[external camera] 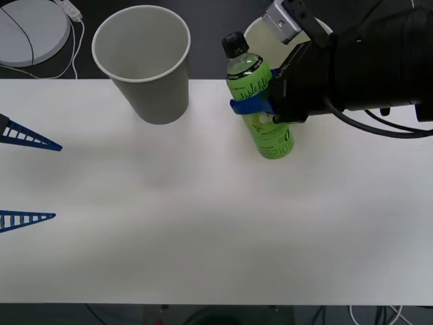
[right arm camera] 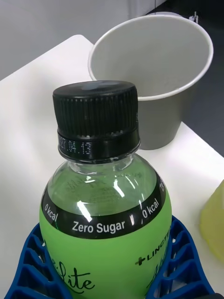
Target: Put the can into the green bin and the plastic bottle into the gray bin
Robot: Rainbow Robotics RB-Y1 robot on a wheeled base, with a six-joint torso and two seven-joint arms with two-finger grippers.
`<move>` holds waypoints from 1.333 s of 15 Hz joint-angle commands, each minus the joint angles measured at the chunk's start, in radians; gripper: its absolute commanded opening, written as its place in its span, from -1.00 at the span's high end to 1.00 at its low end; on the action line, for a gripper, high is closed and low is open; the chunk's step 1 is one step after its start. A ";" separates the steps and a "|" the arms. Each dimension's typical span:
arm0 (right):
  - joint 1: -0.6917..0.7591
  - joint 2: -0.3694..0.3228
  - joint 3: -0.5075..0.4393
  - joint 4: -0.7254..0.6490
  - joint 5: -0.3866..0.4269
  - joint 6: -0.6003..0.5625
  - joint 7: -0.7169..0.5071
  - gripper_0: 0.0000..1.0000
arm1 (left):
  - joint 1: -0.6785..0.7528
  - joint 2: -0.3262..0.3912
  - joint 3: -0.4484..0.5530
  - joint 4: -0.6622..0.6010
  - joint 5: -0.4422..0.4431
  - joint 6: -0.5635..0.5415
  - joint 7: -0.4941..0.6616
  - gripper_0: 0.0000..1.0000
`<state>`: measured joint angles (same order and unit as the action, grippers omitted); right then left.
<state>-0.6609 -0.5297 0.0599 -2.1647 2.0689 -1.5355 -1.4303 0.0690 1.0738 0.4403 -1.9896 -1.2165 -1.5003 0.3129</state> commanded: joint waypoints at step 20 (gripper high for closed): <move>-0.554 0.241 0.110 0.618 0.224 -0.035 -0.042 1.00 | 0.000 0.000 0.000 0.000 0.000 0.000 0.000 -1.00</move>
<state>-1.1947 -0.2958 0.1703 -1.5719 2.2849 -1.5710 -1.4724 0.0690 1.0738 0.4403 -1.9896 -1.2165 -1.5003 0.3129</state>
